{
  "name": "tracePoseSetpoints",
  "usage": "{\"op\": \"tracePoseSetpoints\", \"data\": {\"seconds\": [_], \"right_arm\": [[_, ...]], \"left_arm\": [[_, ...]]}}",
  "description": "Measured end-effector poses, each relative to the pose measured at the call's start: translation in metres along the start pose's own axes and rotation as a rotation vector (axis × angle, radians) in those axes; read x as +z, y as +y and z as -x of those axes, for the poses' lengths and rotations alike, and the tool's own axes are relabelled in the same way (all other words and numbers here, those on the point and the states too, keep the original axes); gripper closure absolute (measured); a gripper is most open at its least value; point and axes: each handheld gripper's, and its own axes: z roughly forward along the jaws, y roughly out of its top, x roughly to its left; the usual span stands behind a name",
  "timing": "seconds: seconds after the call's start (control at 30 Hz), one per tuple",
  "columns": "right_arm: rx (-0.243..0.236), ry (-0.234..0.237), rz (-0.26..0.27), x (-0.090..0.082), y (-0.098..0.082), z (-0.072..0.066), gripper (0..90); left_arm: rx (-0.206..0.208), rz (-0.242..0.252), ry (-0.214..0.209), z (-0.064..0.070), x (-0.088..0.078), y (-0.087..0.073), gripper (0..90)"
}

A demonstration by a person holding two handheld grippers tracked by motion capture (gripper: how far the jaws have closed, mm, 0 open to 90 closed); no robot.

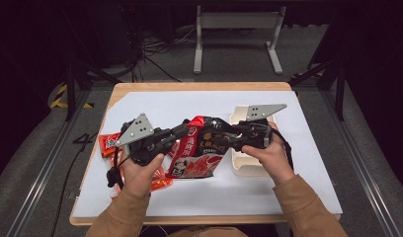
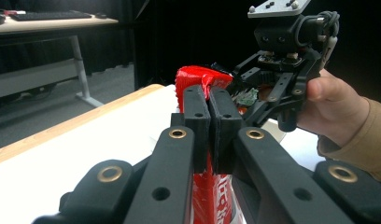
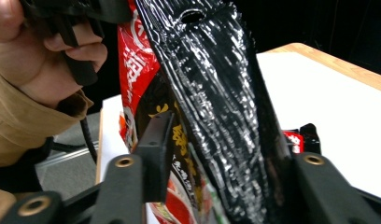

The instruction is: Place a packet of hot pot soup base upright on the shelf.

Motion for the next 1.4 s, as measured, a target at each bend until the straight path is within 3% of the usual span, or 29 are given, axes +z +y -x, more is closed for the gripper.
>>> {"op": "tracePoseSetpoints", "data": {"seconds": [0.1,0.2,0.47,0.77,0.93,1.07,1.4], "right_arm": [[0.001,0.0,0.002,-0.002,0.001,0.001,69.7],[-0.008,0.001,0.011,-0.003,0.003,0.001,71.0],[-0.098,-0.044,-0.007,-0.009,0.023,-0.009,76.9],[-0.126,-0.063,0.0,-0.016,0.04,-0.012,78.6],[-0.145,-0.083,-0.004,-0.024,0.049,-0.012,78.8],[-0.156,-0.11,-0.002,-0.034,0.056,-0.01,78.8],[-0.176,-0.177,-0.018,-0.059,0.068,0.002,78.6]], "left_arm": [[-0.008,0.004,-0.003,-0.001,-0.002,0.0,87.6],[-0.012,0.011,-0.002,-0.002,-0.003,0.0,87.6],[-0.035,0.04,0.005,-0.008,-0.01,0.0,86.5],[-0.071,0.072,0.009,-0.011,-0.012,-0.002,78.3],[-0.046,0.066,0.044,-0.009,-0.013,-0.001,64.1],[-0.023,0.034,0.068,-0.008,-0.013,-0.001,54.3],[-0.038,-0.015,0.067,-0.014,-0.009,-0.009,47.6]]}}
